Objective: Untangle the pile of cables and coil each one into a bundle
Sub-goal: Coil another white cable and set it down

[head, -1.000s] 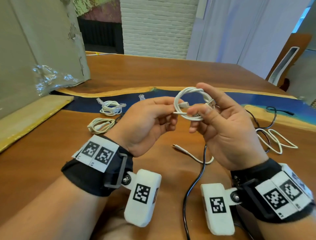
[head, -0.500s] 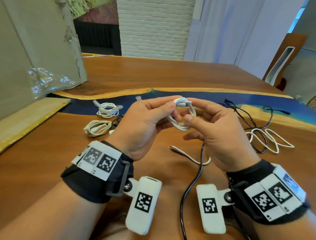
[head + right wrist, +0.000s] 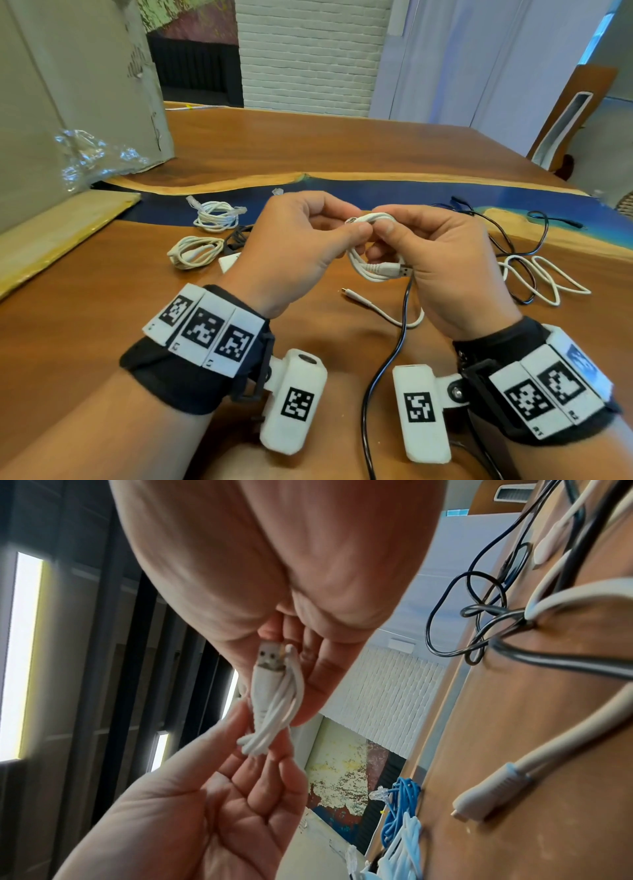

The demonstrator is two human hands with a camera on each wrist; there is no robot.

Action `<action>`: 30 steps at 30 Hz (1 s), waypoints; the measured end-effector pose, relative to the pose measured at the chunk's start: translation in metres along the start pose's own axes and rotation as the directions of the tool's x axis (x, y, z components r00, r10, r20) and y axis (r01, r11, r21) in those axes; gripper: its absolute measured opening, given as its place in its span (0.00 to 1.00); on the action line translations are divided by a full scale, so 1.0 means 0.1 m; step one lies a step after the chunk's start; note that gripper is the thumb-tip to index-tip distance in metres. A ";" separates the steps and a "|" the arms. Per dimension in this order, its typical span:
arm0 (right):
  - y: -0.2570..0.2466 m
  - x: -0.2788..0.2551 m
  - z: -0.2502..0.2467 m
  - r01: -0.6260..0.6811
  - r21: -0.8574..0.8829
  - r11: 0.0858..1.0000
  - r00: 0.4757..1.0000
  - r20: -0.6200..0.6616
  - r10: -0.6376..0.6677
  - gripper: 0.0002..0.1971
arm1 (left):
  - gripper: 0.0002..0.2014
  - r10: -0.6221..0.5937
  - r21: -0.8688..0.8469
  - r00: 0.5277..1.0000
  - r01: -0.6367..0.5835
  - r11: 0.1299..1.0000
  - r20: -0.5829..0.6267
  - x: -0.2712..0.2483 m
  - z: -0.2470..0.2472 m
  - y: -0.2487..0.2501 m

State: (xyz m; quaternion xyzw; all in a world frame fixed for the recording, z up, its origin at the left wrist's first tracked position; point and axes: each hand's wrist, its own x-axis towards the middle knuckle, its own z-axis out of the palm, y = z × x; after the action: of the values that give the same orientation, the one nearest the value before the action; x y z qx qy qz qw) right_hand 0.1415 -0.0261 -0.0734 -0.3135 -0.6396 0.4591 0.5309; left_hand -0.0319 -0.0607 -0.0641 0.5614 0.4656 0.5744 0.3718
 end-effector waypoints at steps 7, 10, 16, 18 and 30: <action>-0.03 0.03 -0.07 -0.023 0.014 1.000 0.991 0.131 0.021 0.16 | 0.10 -0.013 0.056 0.997 0.009 0.998 0.082 0.01 -0.02 -0.02; -0.08 0.02 -0.10 0.072 -0.060 0.996 0.980 0.190 -0.059 0.19 | 0.10 -0.066 -0.144 0.991 0.083 0.986 0.118 0.00 -0.02 0.00; -0.07 0.00 -0.08 0.187 -0.138 0.973 0.963 0.220 -0.154 0.17 | 0.13 -0.042 -0.228 0.988 0.076 0.971 0.151 -0.01 -0.02 0.04; -0.05 0.00 -0.06 0.248 -0.166 0.955 0.961 0.170 -0.220 0.13 | 0.11 -0.001 -0.188 0.991 0.028 0.982 0.137 0.00 -0.03 0.04; -0.12 -0.02 -0.05 0.170 -0.058 0.984 0.983 0.083 -0.165 0.08 | 0.15 0.010 -0.210 0.987 0.024 0.977 0.162 -0.02 -0.01 0.03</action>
State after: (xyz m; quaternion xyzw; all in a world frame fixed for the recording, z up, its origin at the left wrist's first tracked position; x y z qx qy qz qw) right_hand 0.1477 -0.0308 -0.0634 -0.2575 -0.6986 0.4035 0.5318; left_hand -0.0325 -0.0638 -0.0614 0.5619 0.3721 0.5717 0.4680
